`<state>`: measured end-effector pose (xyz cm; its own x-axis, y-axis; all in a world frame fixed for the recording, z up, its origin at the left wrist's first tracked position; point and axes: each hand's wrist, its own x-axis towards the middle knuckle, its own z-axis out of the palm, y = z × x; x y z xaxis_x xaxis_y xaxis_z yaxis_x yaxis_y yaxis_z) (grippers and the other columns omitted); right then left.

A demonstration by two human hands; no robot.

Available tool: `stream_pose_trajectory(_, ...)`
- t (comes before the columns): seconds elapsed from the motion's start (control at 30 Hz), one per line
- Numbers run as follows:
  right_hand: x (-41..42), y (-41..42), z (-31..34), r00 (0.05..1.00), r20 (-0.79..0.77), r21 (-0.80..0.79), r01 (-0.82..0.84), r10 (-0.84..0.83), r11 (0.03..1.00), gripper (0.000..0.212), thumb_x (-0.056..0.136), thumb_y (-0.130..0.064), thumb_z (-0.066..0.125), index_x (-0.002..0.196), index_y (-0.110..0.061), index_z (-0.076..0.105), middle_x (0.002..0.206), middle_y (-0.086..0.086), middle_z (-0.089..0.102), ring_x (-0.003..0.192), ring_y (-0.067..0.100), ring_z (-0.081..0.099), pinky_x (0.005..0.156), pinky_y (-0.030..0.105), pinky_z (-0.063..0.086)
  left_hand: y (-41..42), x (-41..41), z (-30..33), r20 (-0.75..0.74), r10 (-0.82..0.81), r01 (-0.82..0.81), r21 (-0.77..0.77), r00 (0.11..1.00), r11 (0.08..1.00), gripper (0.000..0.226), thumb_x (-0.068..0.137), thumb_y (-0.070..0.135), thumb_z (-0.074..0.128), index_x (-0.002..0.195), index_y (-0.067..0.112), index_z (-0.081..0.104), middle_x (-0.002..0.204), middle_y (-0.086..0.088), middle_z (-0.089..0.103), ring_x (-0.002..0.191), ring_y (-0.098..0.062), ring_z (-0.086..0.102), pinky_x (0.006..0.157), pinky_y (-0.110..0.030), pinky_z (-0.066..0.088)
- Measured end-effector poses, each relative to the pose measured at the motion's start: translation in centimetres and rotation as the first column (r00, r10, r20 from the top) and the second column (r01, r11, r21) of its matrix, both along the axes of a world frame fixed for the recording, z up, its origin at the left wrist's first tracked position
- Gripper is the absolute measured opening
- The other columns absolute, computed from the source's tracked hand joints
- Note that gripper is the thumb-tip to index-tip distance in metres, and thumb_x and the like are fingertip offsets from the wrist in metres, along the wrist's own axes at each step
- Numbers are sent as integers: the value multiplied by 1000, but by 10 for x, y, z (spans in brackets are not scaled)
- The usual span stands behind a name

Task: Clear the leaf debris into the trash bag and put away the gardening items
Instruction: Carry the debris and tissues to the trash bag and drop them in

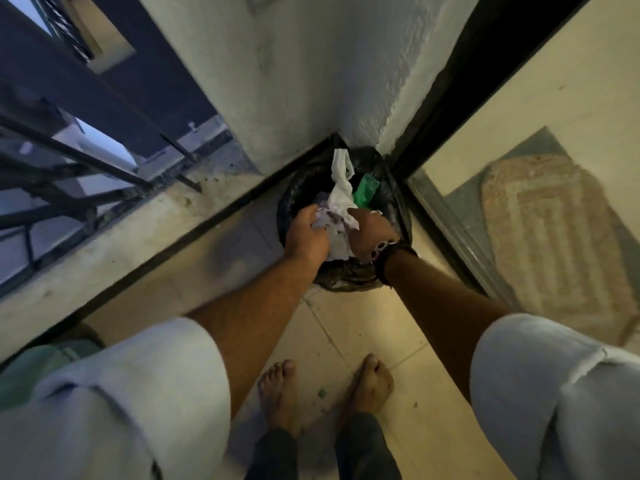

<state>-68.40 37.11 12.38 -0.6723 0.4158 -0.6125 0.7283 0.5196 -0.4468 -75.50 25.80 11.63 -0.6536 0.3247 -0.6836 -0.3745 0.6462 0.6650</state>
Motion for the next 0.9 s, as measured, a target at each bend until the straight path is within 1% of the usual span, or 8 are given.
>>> stream_pose_trajectory(0.07, 25, -10, 49, 954, -45, -183, 284, -297, 941, 45, 96, -24, 50, 140, -14, 49, 143, 9, 51, 133, 27, 46, 110, 33, 37, -13, 12, 39, 84, 78, -80, 23, 993, 997, 44, 87, 26, 52, 128, 13, 61, 122, -7, 64, 114, -30, 61, 103, -48, 49)
stream_pose_trajectory(0.13, 53, -24, 105, 887, -27, -350, 424, -461, 835, 43, 97, -26, 51, 140, -19, 51, 143, 2, 52, 132, 20, 48, 111, 32, 37, -27, 27, 98, 130, 138, -141, 9, 982, 990, 44, 89, 29, 51, 132, 24, 59, 127, -4, 63, 116, -26, 59, 104, -49, 48)
stream_pose_trajectory(0.3, 104, -53, 244, 600, -26, -595, 634, -799, 495, 37, 97, -19, 52, 134, -23, 54, 136, 2, 56, 122, 21, 54, 104, 44, 46, -42, 55, 243, 133, 200, -213, 92, 971, 973, 36, 98, 26, 50, 134, 27, 56, 130, 1, 59, 119, -19, 56, 104, -44, 47)
stream_pose_trajectory(0.4, 120, -72, 325, 479, -23, -652, 658, -877, 377, 34, 98, -20, 51, 131, -25, 55, 135, 3, 57, 121, 22, 54, 99, 41, 48, -45, 73, 330, 87, 200, -212, 164, 976, 963, 35, 102, 19, 45, 135, 21, 55, 127, -1, 59, 115, -17, 56, 105, -43, 47)
stream_pose_trajectory(0.5, 130, -92, 392, 432, -97, -646, 658, -897, 386, 31, 93, -28, 52, 123, -31, 57, 126, 2, 60, 114, 22, 58, 97, 43, 50, -50, 92, 405, 75, 213, -225, 240, 974, 944, 33, 104, 17, 41, 133, 19, 57, 118, 1, 59, 113, -18, 56, 97, -38, 49)
stream_pose_trajectory(0.6, 134, -114, 448, 369, -178, -679, 625, -912, 385, 27, 98, -22, 48, 124, -26, 55, 108, -1, 59, 99, 21, 57, 84, 38, 52, -62, 110, 465, 69, 168, -181, 316, 983, 931, 32, 106, 19, 38, 131, 19, 58, 117, 1, 60, 113, -18, 56, 95, -37, 49)
stream_pose_trajectory(0.73, 138, -138, 507, 263, -281, -673, 632, -923, 385, 29, 96, -25, 49, 123, -25, 58, 120, 4, 63, 108, 23, 61, 93, 44, 53, -90, 125, 519, 29, 89, -93, 377, 996, 921, 30, 103, 19, 41, 125, 23, 60, 130, -6, 61, 119, -21, 57, 105, -44, 47)
stream_pose_trajectory(0.9, 157, -176, 566, 60, -288, -733, 628, -956, 260, 27, 99, -17, 47, 124, -20, 57, 122, 15, 61, 120, 34, 55, 98, 53, 49, -125, 137, 574, -77, -73, 100, 448, 994, 888, 33, 102, 21, 42, 131, 22, 59, 135, -4, 59, 123, -20, 55, 108, -46, 45)
